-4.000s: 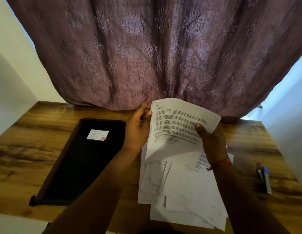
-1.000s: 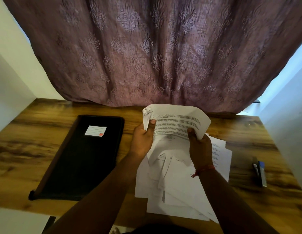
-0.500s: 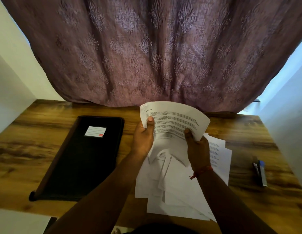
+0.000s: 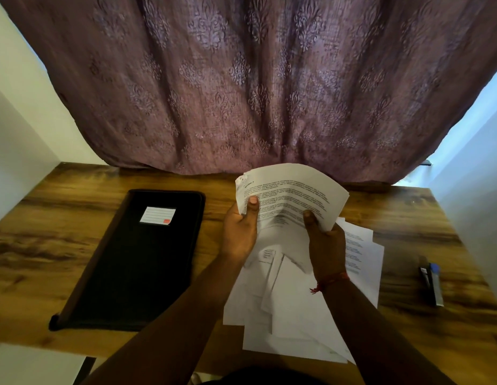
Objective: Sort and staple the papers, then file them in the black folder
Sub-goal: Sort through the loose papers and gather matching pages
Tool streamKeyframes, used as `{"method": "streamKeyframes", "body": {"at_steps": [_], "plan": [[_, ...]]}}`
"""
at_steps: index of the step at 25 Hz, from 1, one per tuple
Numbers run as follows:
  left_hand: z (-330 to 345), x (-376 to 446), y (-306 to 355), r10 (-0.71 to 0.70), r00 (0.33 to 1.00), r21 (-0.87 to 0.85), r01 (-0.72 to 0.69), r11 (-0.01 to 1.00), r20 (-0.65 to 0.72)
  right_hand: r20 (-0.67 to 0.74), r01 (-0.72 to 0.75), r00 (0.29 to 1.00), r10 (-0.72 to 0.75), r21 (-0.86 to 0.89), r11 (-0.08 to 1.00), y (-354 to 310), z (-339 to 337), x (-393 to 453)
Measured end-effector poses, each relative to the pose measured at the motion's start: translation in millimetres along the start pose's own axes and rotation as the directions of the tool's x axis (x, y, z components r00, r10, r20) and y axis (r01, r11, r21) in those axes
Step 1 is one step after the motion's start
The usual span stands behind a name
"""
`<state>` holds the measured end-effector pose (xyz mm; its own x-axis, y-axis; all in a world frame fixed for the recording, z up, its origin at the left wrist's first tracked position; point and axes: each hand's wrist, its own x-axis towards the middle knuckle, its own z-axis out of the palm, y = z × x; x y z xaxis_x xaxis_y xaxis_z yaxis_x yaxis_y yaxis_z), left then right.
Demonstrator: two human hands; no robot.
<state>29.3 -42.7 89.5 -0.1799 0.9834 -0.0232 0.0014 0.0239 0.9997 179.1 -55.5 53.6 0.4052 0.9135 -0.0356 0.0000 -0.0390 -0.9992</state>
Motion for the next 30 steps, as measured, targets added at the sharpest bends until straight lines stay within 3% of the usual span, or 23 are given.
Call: {"method": "streamKeyframes", "body": {"at_steps": [9, 30], "plan": [[2, 0, -5, -0.007, 0.997, 0.005, 0.006, 1.0, 0.075, 0.006, 0.005, 1.0, -0.006, 0.008, 1.0, 2, -3, 5], [0, 10, -4, -0.032, 0.996, 0.008, 0.031, 0.999, 0.079, 0.031, 0.007, 1.0, -0.007, -0.01, 1.0, 11, -8, 12]]}}
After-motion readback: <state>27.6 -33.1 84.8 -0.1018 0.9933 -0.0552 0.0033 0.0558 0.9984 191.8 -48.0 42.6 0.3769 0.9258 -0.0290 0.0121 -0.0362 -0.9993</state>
